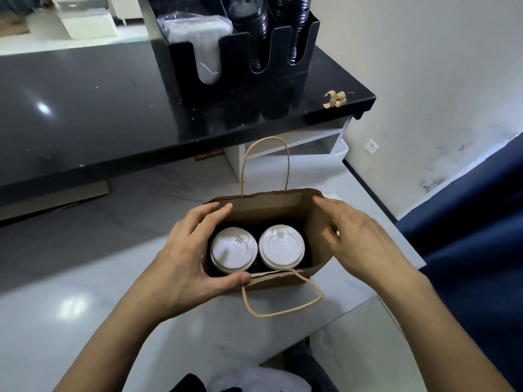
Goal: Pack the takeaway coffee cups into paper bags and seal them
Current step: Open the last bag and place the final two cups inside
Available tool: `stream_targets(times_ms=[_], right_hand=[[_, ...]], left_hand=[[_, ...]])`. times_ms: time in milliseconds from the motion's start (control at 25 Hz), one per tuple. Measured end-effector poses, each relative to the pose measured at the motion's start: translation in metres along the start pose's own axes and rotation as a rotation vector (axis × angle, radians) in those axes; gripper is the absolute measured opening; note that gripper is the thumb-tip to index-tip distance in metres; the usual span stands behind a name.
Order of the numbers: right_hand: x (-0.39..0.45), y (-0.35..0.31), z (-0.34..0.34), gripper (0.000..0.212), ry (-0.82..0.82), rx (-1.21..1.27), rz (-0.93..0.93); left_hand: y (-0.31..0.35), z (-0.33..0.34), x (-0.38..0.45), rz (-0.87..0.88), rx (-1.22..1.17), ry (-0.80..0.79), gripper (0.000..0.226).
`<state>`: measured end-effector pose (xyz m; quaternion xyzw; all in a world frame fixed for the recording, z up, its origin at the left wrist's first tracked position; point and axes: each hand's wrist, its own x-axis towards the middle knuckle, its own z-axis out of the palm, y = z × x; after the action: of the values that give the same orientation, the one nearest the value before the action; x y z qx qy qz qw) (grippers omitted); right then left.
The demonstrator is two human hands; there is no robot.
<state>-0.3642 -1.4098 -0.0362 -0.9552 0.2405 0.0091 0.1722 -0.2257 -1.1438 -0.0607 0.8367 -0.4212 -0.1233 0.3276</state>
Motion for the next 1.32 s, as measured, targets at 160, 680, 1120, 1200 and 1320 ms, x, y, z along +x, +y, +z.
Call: stream_targets(times_ms=[160, 680, 1120, 1200, 1320], right_hand=[[0.025, 0.008, -0.006, 0.058, -0.028, -0.016, -0.077], [0.082, 0.045, -0.028, 0.055, -0.081, -0.026, -0.258], [0.092, 0.058, -0.041, 0.056, -0.160, 0.025, -0.414], [0.093, 0.057, -0.048, 0.056, -0.137, 0.087, -0.444], [0.101, 0.056, -0.057, 0.055, -0.069, 0.131, -0.453]], left_hand=[[0.007, 0.004, 0.007, -0.058, 0.019, 0.043, 0.109], [0.037, 0.028, 0.033, -0.220, 0.039, 0.139, 0.101], [0.065, 0.029, 0.017, -0.320, 0.127, 0.277, 0.068], [0.069, 0.026, 0.016, -0.323, 0.131, 0.304, 0.064], [0.075, 0.018, 0.018, -0.324, 0.155, 0.331, 0.061]])
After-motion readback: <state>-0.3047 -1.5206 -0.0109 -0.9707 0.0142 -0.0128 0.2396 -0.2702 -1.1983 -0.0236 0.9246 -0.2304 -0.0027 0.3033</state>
